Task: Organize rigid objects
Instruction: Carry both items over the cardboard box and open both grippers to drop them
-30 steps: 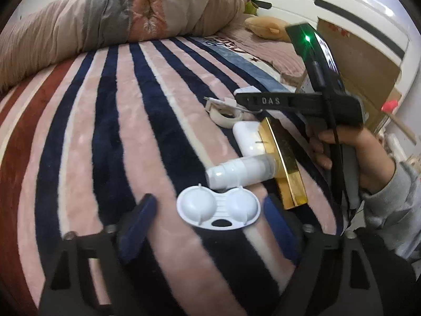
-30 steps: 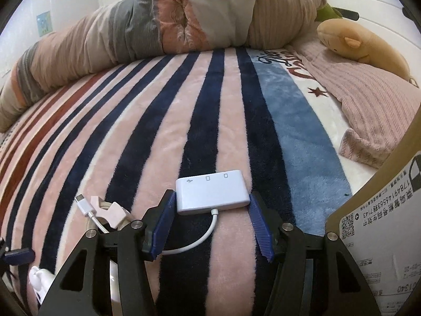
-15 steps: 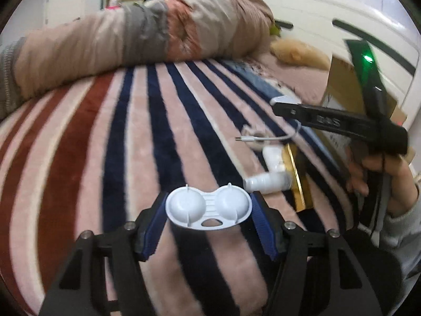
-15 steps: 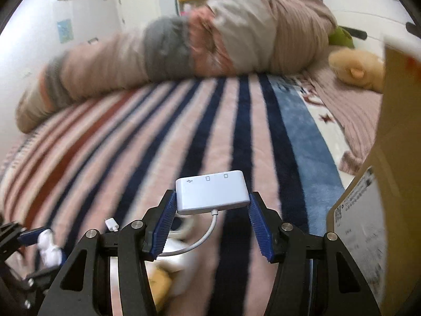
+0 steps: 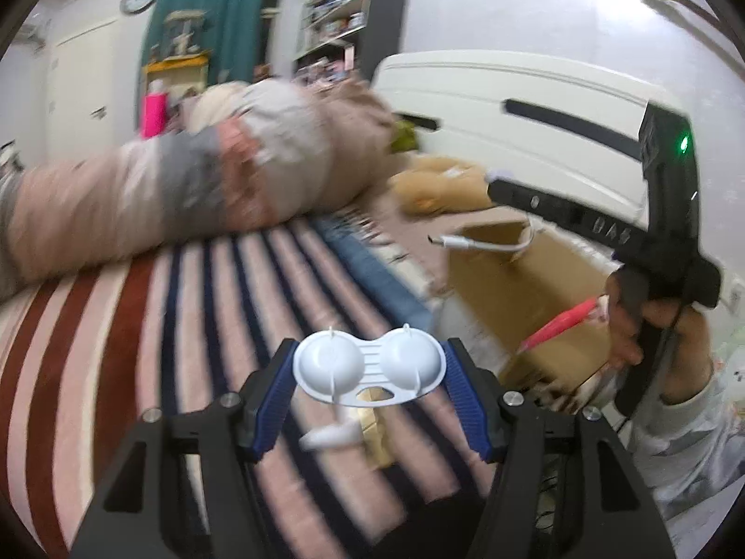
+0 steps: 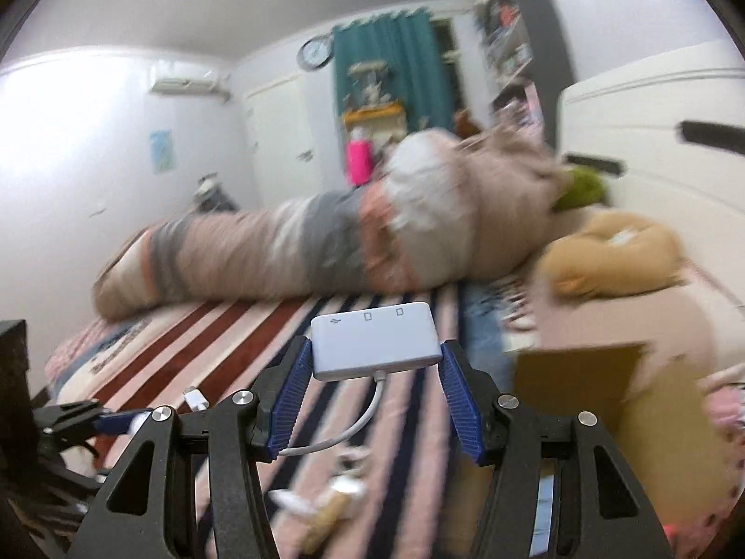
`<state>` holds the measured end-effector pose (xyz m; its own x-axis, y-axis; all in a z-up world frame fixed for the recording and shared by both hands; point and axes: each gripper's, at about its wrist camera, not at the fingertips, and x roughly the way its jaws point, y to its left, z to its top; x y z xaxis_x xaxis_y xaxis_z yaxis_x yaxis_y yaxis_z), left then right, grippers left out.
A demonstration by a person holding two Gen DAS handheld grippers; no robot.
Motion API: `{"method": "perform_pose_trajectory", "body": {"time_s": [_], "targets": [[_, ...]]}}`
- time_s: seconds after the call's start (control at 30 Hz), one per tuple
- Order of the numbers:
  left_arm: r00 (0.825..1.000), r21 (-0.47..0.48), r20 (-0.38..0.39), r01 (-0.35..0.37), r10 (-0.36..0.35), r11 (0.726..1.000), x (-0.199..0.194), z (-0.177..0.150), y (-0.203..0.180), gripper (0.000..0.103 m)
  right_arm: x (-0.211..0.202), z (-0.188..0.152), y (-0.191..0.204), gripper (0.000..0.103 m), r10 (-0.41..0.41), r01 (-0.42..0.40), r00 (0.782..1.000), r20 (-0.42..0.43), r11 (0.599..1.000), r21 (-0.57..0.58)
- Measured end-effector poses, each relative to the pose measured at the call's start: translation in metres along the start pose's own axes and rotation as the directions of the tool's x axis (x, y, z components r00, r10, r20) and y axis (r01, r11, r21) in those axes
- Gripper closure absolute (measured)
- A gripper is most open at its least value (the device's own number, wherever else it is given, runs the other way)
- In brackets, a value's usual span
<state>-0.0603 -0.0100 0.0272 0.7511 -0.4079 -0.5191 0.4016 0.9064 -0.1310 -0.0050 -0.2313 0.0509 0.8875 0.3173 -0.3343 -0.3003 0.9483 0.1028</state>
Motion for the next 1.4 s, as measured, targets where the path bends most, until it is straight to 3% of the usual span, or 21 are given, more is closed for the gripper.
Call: {"method": "perform_pose_trajectory", "body": {"time_s": [0.1,0.23,0.37,0.6,0.67,0.83,1.0,1.23,1.33,1.4], "targets": [[0.999,0.036,0.018,0.051,-0.051,0.998,0.017,0.024,-0.034,0.044,-0.009,0.0,-0.041,0.051,-0.106,0.106,0.994,-0.01,0.994,-0.015],[0.995,0.098,0.004,0.1,-0.101,0.99,0.048,0.05,-0.081,0.044,-0.004,-0.011,-0.084,0.051,-0.209,0.203,0.974,-0.09,0.977,-0.063],[0.99,0.13,-0.035,0.138,-0.134,0.982,0.075,0.066,-0.114,0.044,0.015,-0.026,-0.1,0.051,-0.176,0.154,0.965,-0.194,0.98,-0.122],[0.983,0.167,-0.131,0.146,-0.125,0.975,0.121,0.068,-0.145,0.044,0.029,-0.054,-0.101,0.046,-0.171,0.11,0.945,-0.28,0.969,-0.22],[0.981,0.172,-0.151,0.147,-0.121,0.974,0.129,0.066,-0.147,0.044,0.026,-0.06,-0.104,0.04,-0.182,0.123,0.943,-0.277,0.968,-0.218],[0.975,0.195,-0.198,0.143,-0.104,0.97,0.151,0.065,-0.152,0.044,0.021,-0.062,-0.113,0.039,-0.165,0.118,0.95,-0.267,0.976,-0.182],[0.969,0.244,-0.243,0.097,-0.036,0.965,0.181,0.066,-0.158,0.044,0.022,-0.062,-0.117,0.039,-0.178,0.134,0.947,-0.266,0.975,-0.175],[0.966,0.282,-0.256,0.056,0.019,0.958,0.202,0.071,-0.165,0.043,0.02,-0.061,-0.116,0.039,-0.182,0.135,0.944,-0.275,0.974,-0.18],[0.973,0.264,-0.23,0.05,0.013,0.963,0.196,0.074,-0.159,0.03,0.019,-0.06,-0.116,0.039,-0.197,0.151,0.94,-0.278,0.972,-0.178],[0.978,0.255,-0.208,0.047,0.008,0.966,0.188,0.077,-0.155,0.027,0.017,-0.059,-0.115,0.039,-0.194,0.148,0.939,-0.282,0.973,-0.176]]}}
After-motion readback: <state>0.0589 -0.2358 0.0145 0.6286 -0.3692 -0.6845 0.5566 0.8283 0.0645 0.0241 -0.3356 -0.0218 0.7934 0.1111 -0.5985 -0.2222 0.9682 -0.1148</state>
